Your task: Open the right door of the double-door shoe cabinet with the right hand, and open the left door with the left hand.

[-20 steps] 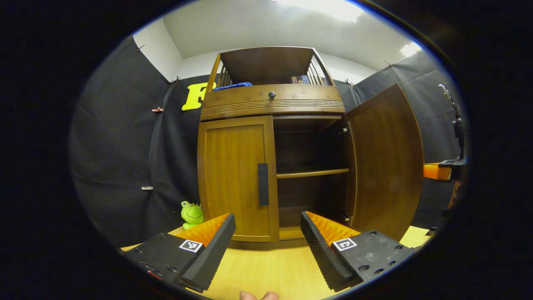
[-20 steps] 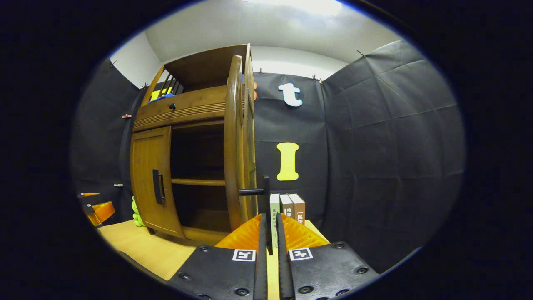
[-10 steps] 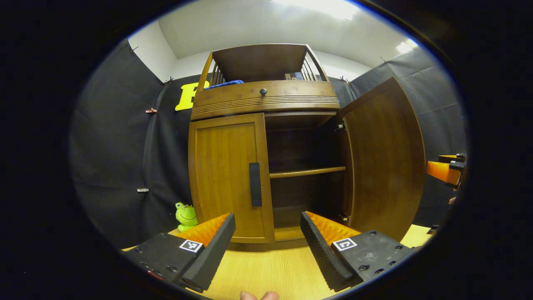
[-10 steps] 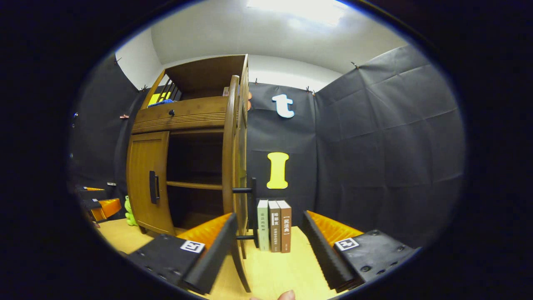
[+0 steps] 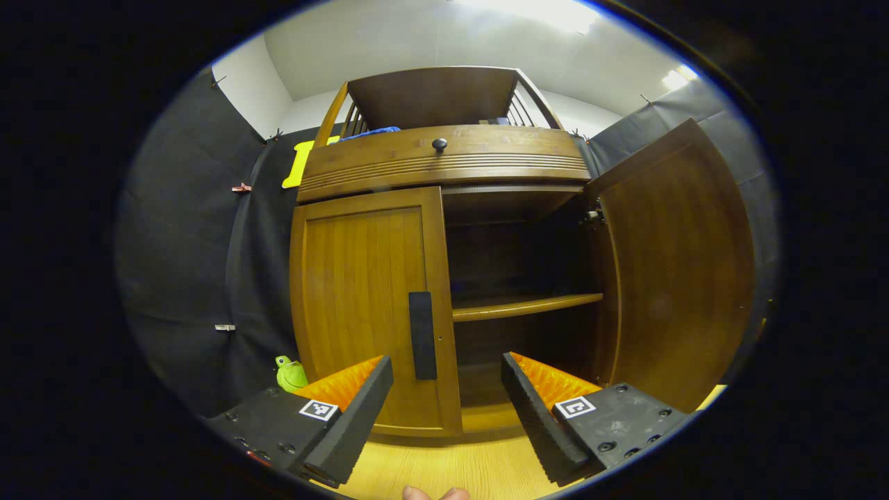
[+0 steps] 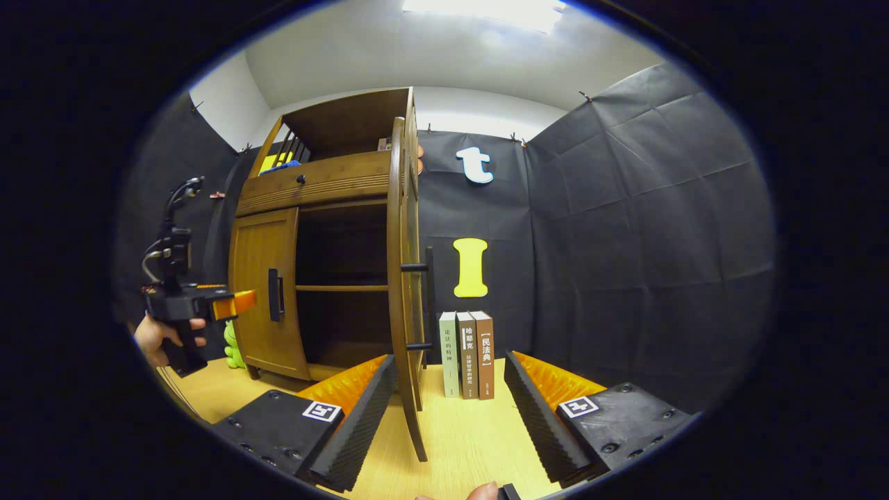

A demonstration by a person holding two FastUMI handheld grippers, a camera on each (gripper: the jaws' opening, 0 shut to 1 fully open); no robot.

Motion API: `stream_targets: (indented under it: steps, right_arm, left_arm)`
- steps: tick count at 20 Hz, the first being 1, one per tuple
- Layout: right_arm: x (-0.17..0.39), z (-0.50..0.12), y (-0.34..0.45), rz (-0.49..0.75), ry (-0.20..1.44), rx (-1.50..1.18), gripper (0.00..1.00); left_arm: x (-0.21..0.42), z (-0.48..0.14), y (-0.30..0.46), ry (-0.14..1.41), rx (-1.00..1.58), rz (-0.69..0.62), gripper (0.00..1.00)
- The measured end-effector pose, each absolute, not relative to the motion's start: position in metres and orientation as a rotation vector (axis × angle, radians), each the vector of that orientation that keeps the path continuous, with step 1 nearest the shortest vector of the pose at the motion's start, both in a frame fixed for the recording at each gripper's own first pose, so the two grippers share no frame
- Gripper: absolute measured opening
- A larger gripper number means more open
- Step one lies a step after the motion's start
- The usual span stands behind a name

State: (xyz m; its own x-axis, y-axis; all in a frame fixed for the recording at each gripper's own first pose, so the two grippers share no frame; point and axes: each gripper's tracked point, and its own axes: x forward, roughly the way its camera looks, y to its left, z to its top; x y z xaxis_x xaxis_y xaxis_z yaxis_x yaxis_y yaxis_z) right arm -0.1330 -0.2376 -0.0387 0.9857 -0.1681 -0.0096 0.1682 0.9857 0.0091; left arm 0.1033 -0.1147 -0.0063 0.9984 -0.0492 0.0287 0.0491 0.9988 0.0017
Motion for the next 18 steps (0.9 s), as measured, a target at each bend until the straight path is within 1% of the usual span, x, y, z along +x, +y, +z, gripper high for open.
stream_targets:
  steps: [1,2,6,7,10,11,12,13,14,15,16,18]
  right_arm:
    - [-0.132,-0.04,-0.236,-0.159,0.019,0.007,0.98]
    - [-0.133,-0.04,-0.235,-0.157,0.019,0.006,0.98]
    - [-0.136,-0.033,-0.233,-0.146,0.004,0.01,0.98]
    - [-0.137,-0.033,-0.232,-0.141,-0.001,0.015,0.98]
    - [-0.14,-0.028,-0.234,-0.139,-0.007,0.014,1.0]
    - [-0.139,-0.027,-0.235,-0.139,-0.009,0.013,0.98]
    - [-0.139,-0.026,-0.237,-0.142,-0.01,0.014,0.98]
    - [-0.139,-0.026,-0.238,-0.143,-0.012,0.018,1.0]
    - [-0.139,-0.026,-0.239,-0.146,-0.011,0.024,0.98]
    - [-0.139,-0.027,-0.241,-0.149,-0.01,0.031,1.0]
    - [-0.138,-0.028,-0.244,-0.151,-0.006,0.035,0.98]
    - [-0.137,-0.03,-0.246,-0.155,-0.001,0.034,0.98]
  left_arm:
    - [0.117,-0.006,-0.112,-0.027,-0.006,-0.043,0.98]
    - [0.129,-0.009,-0.108,-0.022,-0.015,-0.034,0.99]
    - [0.177,-0.019,-0.096,-0.001,-0.029,-0.018,0.93]
    - [0.186,-0.019,-0.092,0.004,-0.032,-0.009,0.93]
    - [0.208,-0.021,-0.085,0.005,-0.046,-0.012,0.84]
    - [0.213,-0.023,-0.082,0.015,-0.051,-0.009,0.82]
    - [0.218,-0.023,-0.082,0.019,-0.059,-0.014,0.77]
    - [0.223,-0.022,-0.083,0.021,-0.065,-0.022,0.76]
    - [0.227,-0.022,-0.086,0.025,-0.062,-0.029,0.72]
    - [0.231,-0.021,-0.084,0.03,-0.052,-0.019,0.7]
    - [0.232,-0.024,-0.083,0.033,-0.051,-0.022,0.64]
    - [0.238,-0.026,-0.088,0.046,-0.056,-0.034,0.56]
